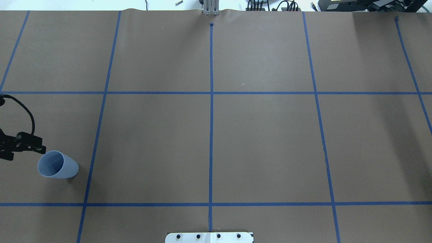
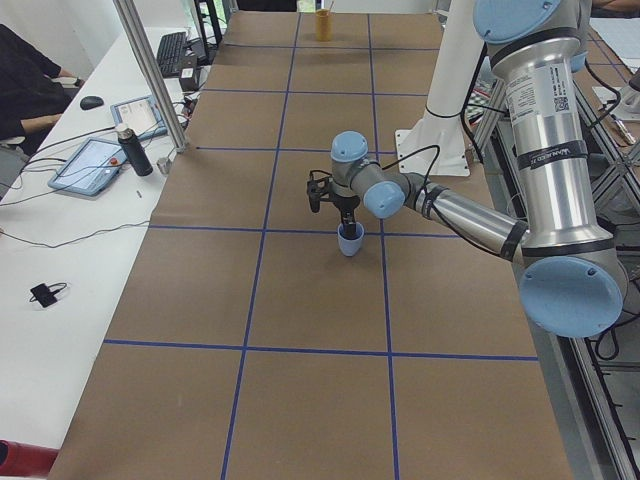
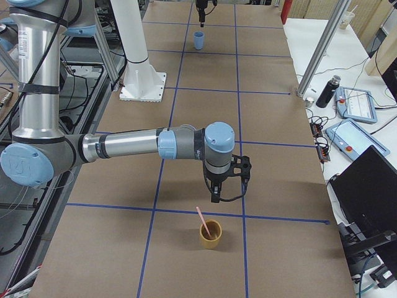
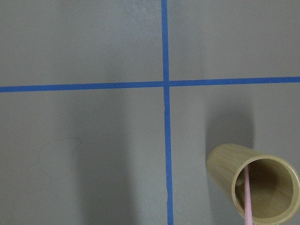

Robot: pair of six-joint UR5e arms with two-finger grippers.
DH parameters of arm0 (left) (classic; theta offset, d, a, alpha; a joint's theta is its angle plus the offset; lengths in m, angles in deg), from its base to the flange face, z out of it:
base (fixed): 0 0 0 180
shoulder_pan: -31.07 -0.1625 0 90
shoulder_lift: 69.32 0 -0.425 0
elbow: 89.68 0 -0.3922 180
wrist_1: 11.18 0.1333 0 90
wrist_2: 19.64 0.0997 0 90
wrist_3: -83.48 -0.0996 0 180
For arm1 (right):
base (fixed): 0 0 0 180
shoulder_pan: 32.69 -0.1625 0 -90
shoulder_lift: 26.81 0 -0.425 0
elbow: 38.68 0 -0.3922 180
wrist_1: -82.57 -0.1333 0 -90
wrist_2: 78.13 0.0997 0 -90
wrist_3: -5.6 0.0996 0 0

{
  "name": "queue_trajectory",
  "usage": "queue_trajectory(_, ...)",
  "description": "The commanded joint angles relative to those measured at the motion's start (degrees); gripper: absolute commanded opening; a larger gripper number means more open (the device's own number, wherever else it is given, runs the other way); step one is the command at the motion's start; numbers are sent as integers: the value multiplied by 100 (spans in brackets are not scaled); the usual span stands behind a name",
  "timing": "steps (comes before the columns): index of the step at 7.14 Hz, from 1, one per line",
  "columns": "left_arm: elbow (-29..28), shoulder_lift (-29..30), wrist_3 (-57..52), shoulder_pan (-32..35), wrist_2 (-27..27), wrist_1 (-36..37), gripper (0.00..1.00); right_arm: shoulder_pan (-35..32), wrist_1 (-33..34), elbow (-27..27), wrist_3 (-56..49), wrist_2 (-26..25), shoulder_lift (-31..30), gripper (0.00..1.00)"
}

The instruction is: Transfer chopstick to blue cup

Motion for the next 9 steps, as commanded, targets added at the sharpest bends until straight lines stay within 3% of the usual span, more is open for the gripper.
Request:
queue_trajectory(1,-311,37,-6,-168,-17,-24,98,0,1,-5,4,11,1,100)
queue_trajectory(6,-515,125,3,-537,-43,-16,96,0,10,-40,-5,11,1,100)
queue_trajectory(9,-550,169,-5,-546,-43,-16,26,9,10,-40,4,11,1,100)
